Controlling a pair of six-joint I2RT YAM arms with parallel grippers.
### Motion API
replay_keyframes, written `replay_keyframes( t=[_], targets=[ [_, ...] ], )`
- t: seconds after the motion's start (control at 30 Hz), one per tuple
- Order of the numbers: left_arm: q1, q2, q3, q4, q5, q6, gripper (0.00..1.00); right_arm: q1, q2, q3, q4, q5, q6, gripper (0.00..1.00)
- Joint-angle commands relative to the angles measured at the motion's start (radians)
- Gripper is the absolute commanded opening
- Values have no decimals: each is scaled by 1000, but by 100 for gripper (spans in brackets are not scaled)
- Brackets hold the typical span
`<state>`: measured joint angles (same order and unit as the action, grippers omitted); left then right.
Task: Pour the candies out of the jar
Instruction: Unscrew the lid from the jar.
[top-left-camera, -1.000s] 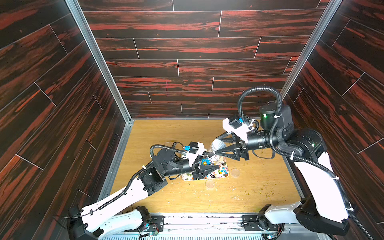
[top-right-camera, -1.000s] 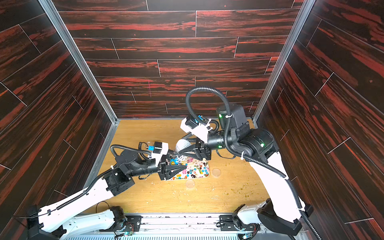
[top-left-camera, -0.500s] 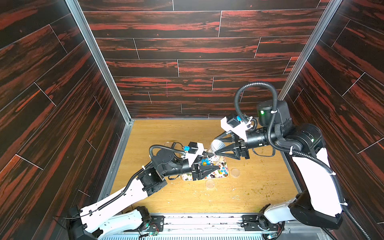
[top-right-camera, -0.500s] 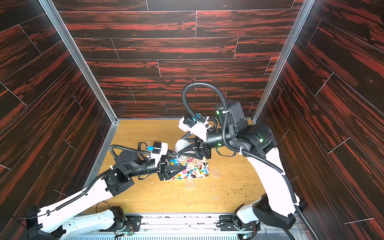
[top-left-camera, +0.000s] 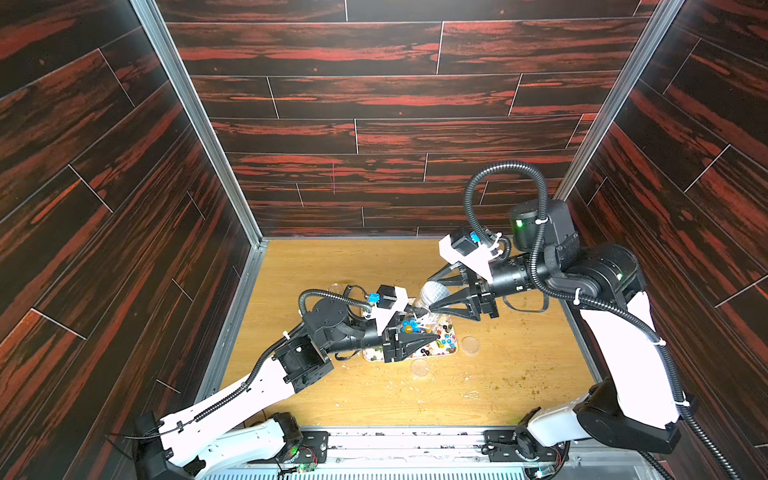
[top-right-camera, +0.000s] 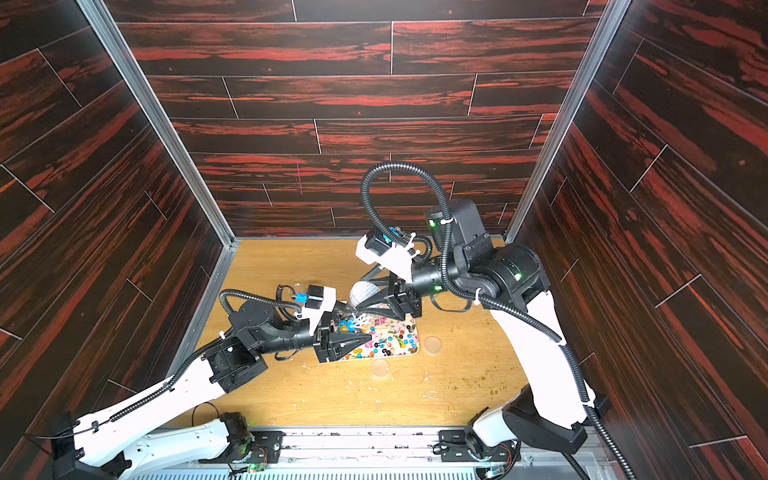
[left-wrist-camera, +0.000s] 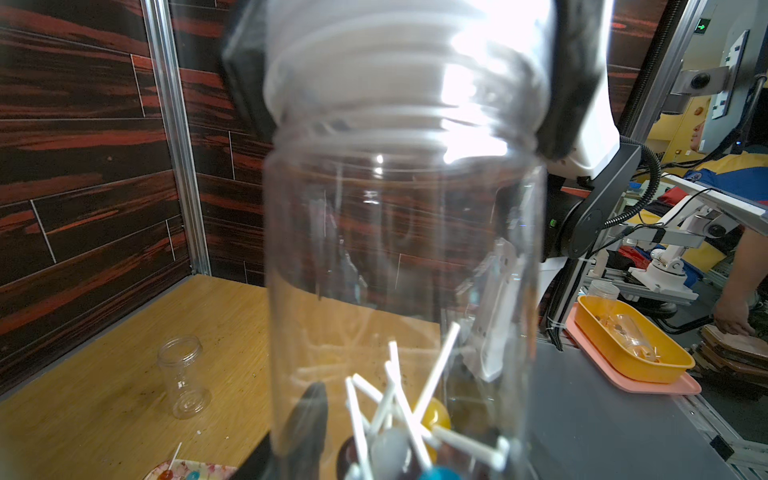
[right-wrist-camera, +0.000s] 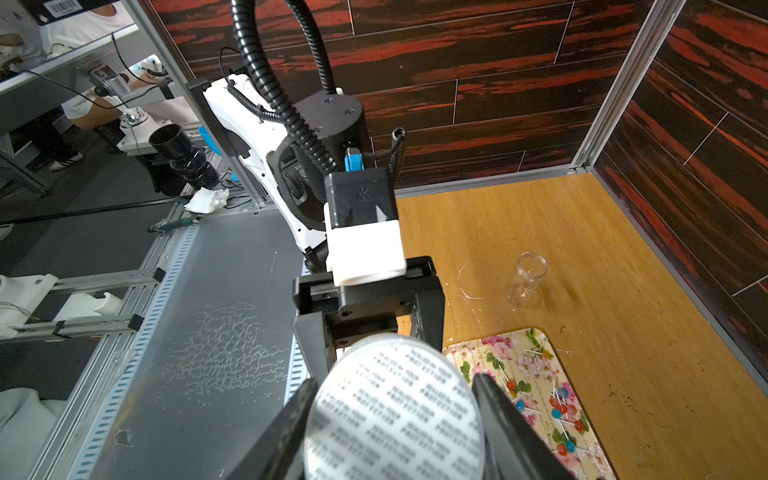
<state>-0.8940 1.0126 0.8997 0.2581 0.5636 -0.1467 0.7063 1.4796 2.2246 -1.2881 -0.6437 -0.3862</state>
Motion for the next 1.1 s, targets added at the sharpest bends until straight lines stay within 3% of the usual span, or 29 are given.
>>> replay_keyframes(
  t=[0.0, 0.77, 1.07],
  targets=[
    [-11, -2, -5, -52, 57, 12, 35, -5, 8, 9, 38, -38, -37, 59],
    [-11, -8, -17, -44, 39, 9, 35, -7, -20, -23, 68, 30, -13, 58],
    [-10, -17, -27, -37, 27, 3, 35, -6, -93, -124, 170, 105, 31, 58]
  ],
)
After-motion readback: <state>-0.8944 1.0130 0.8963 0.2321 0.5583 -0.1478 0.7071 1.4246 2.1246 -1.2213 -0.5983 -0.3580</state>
